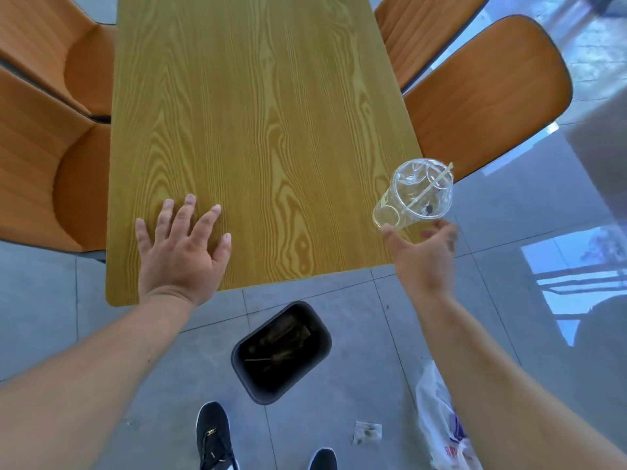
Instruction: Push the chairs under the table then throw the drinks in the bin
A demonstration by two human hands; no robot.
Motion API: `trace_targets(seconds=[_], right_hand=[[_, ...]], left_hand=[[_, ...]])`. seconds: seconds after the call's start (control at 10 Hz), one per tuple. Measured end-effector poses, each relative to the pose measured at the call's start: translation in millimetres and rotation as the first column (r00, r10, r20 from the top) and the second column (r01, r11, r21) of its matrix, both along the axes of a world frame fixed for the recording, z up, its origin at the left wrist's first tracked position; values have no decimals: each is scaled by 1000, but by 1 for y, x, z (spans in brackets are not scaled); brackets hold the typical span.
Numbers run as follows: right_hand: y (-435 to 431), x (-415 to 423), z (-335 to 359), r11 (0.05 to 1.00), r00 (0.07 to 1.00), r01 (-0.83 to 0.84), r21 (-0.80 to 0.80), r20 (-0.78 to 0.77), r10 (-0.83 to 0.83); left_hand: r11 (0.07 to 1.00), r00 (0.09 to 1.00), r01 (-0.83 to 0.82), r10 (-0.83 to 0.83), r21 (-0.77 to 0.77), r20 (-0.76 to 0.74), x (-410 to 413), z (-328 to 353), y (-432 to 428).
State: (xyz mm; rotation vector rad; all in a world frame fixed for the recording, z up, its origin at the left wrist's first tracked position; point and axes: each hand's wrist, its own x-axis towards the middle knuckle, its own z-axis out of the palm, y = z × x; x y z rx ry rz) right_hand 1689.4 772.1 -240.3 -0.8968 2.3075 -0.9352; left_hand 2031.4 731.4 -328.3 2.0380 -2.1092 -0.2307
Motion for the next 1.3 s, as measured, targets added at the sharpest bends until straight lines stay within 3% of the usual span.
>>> trace_targets(seconds=[0.3, 0.4, 0.6, 0.7, 0.8, 1.0, 1.2, 1.3], right_hand=[[-37, -2, -14, 995, 987, -53, -83, 144, 65], [-31, 22, -11, 976, 963, -195, -100, 169, 210], [4, 93, -5, 783, 772, -621, -40, 142, 619], [19, 103, -3, 715, 707, -694, -80, 108, 699], [50, 101, -9, 669, 662, -742, -31, 125, 739], [102, 85, -41, 540, 567, -808, 237, 63, 821], [115, 77, -69, 395, 510, -798, 455, 160, 845], [111, 78, -63, 400, 475, -815, 420, 87, 875]], left_hand=[[1000, 1000, -1, 1, -18, 6, 0, -4, -1], [1000, 1000, -1, 1, -22, 8, -1, -4, -1], [1000, 1000, -19, 19, -1, 10, -2, -1, -1], [1000, 1000, -13, 13, -11, 1, -2, -3, -1], [1000, 1000, -11, 11, -14, 2, -1, -4, -1], [1000, 1000, -2, 2, -9, 10, -1, -1, -1], [1000, 1000, 13, -13, -14, 19, 0, -1, -1], [1000, 1000, 11, -11, -23, 17, -1, 1, -2]])
